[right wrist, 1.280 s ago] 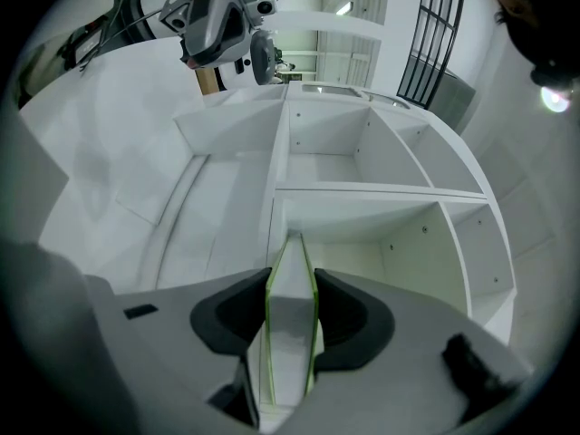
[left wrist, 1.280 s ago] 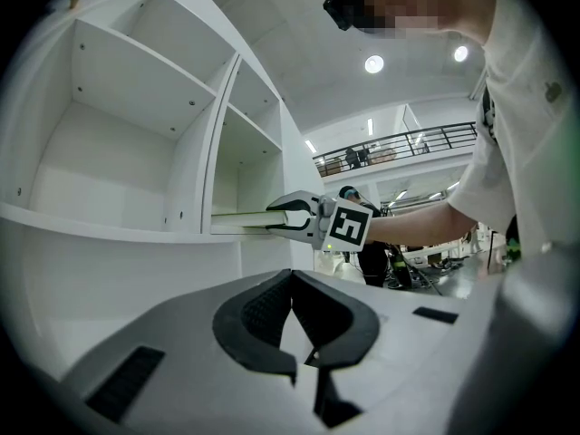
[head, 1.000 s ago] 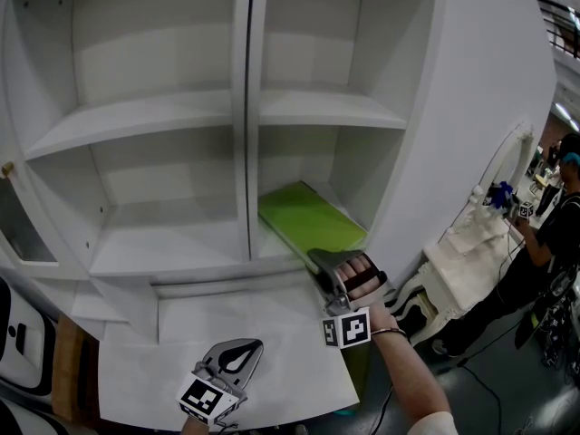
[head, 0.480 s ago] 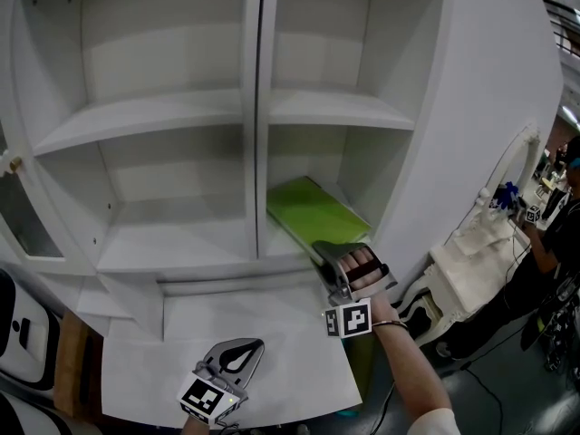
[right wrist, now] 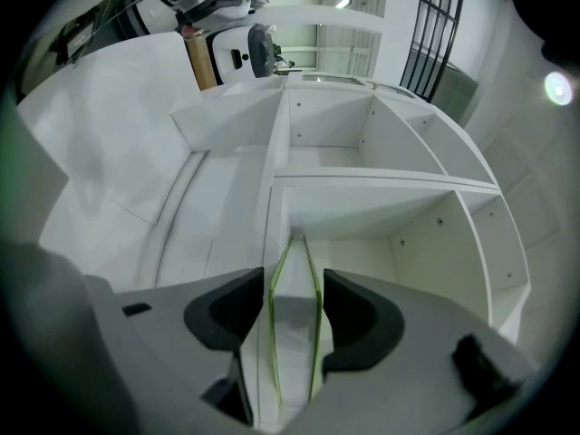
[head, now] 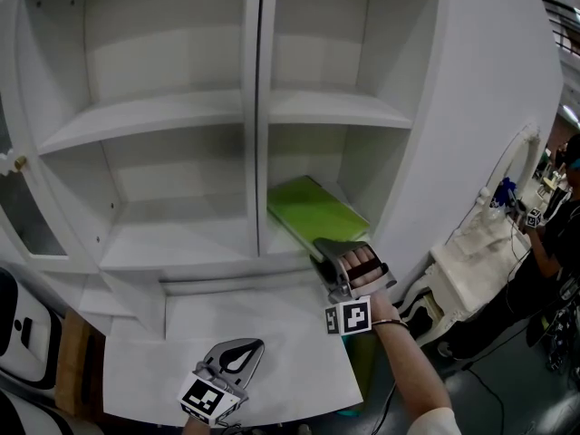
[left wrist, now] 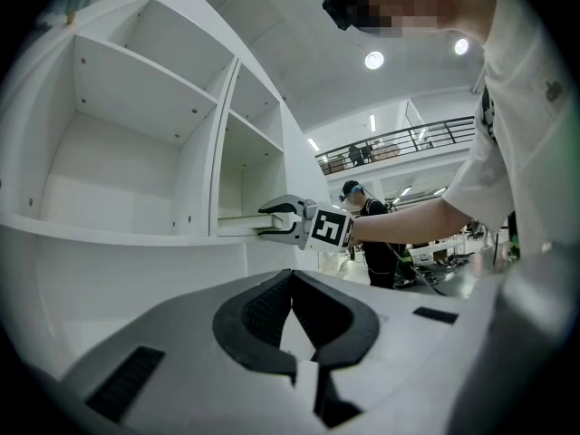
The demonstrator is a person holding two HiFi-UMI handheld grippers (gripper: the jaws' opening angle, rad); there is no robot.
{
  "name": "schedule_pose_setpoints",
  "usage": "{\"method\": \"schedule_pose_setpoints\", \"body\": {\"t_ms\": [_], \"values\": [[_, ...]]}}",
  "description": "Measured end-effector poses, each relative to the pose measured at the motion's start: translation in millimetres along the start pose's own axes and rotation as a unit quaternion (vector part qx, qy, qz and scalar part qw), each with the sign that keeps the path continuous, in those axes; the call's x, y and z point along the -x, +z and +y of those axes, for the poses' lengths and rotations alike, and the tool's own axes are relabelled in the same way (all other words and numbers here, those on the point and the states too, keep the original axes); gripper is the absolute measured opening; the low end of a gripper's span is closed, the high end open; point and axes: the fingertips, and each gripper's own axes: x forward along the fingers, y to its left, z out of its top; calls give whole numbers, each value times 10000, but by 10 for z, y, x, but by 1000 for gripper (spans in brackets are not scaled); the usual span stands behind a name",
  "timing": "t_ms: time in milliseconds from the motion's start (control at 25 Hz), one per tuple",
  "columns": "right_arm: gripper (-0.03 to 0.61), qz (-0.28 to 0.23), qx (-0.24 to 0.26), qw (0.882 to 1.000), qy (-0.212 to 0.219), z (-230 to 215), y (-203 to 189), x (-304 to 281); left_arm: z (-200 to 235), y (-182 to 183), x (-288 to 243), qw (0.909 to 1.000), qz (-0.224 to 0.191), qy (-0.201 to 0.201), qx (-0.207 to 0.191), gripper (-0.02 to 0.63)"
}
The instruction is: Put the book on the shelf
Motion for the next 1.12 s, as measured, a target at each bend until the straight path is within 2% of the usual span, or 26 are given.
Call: {"method": "schedule_pose_setpoints", "body": {"t_ms": [120, 720, 840, 1120], "values": [[227, -88, -117, 9999, 27, -2, 41, 64, -16, -10, 31, 10000, 33, 24, -7, 9], [225, -146, -5, 9999, 82, -16, 176, 469, -198, 33, 85, 10000, -15, -23, -34, 9], [196, -177, -102, 9998, 11, -47, 209, 588, -228, 38, 86, 10000, -19, -34, -34, 9], [76, -378, -284, 9985, -290, -136, 394, 909, -306, 53, 80, 10000, -25, -71, -17, 9]]}}
